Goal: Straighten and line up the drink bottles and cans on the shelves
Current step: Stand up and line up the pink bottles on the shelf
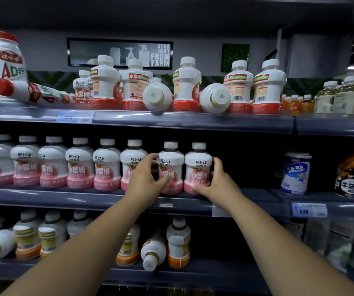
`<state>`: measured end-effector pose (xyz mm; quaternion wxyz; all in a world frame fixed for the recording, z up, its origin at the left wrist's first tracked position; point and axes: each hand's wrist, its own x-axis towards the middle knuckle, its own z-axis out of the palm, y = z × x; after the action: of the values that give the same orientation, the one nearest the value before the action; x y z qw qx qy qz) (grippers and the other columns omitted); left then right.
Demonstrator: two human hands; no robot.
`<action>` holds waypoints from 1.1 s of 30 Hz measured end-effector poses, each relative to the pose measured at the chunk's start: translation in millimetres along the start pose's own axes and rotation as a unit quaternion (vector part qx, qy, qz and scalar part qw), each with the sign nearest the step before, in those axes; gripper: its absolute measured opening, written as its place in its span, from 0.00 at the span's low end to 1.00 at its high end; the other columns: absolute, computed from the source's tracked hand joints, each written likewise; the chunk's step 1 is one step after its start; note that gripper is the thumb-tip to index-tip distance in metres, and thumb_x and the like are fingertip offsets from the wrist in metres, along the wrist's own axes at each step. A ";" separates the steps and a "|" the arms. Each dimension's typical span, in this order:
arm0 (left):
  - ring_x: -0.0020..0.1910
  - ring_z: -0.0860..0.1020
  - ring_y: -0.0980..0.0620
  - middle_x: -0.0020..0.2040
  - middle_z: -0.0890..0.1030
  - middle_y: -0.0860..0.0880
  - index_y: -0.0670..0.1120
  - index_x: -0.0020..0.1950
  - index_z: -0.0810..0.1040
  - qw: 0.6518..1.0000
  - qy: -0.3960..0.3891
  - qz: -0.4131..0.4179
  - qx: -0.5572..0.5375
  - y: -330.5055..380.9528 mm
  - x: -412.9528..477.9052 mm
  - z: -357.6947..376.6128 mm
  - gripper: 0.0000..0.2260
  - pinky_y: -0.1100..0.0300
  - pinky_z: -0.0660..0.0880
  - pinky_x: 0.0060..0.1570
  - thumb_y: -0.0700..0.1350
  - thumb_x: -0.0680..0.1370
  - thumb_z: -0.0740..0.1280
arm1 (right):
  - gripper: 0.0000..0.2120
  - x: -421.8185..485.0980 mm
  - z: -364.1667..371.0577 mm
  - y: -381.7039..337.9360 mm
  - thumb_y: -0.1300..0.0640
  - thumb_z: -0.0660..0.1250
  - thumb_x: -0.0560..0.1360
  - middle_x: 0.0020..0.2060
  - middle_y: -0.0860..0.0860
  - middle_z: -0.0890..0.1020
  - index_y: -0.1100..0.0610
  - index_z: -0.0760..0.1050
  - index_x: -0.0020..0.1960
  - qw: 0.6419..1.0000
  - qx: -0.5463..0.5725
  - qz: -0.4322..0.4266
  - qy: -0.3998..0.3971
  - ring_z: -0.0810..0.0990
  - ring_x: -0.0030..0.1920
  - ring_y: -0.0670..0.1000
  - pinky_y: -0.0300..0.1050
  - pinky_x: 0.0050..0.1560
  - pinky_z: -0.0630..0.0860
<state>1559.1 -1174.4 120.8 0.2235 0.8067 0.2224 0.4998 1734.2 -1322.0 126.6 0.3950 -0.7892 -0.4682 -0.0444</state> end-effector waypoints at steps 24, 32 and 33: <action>0.48 0.78 0.58 0.51 0.77 0.55 0.51 0.57 0.79 0.997 0.000 0.070 0.026 6.5 5.3 -69.3 0.14 0.52 0.79 0.51 0.47 0.73 0.74 | 0.38 -21.6 14.8 -63.8 0.49 0.76 0.70 0.70 0.48 0.68 0.51 0.64 0.75 0.977 0.038 -0.120 0.173 0.66 0.70 0.50 0.48 0.71 0.67; 0.54 0.76 0.57 0.56 0.77 0.55 0.50 0.64 0.77 0.989 -0.003 0.150 -0.002 27.0 33.3 -134.8 0.19 0.58 0.74 0.57 0.48 0.73 0.74 | 0.28 -22.2 24.5 -166.3 0.50 0.75 0.71 0.64 0.42 0.72 0.46 0.70 0.68 0.955 0.167 -0.149 0.194 0.71 0.64 0.43 0.40 0.63 0.69; 0.54 0.76 0.57 0.56 0.77 0.56 0.51 0.64 0.76 0.987 -0.002 0.158 0.002 26.3 37.3 -145.0 0.20 0.57 0.74 0.56 0.48 0.73 0.74 | 0.27 -20.0 27.4 -178.8 0.50 0.75 0.72 0.64 0.42 0.72 0.45 0.69 0.68 0.955 0.173 -0.147 0.190 0.71 0.65 0.43 0.41 0.62 0.70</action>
<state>1446.2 -1153.7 220.5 0.1405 0.8332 0.0925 0.5267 1576.5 -1273.3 203.1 0.5965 -0.6080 -0.4959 -0.1690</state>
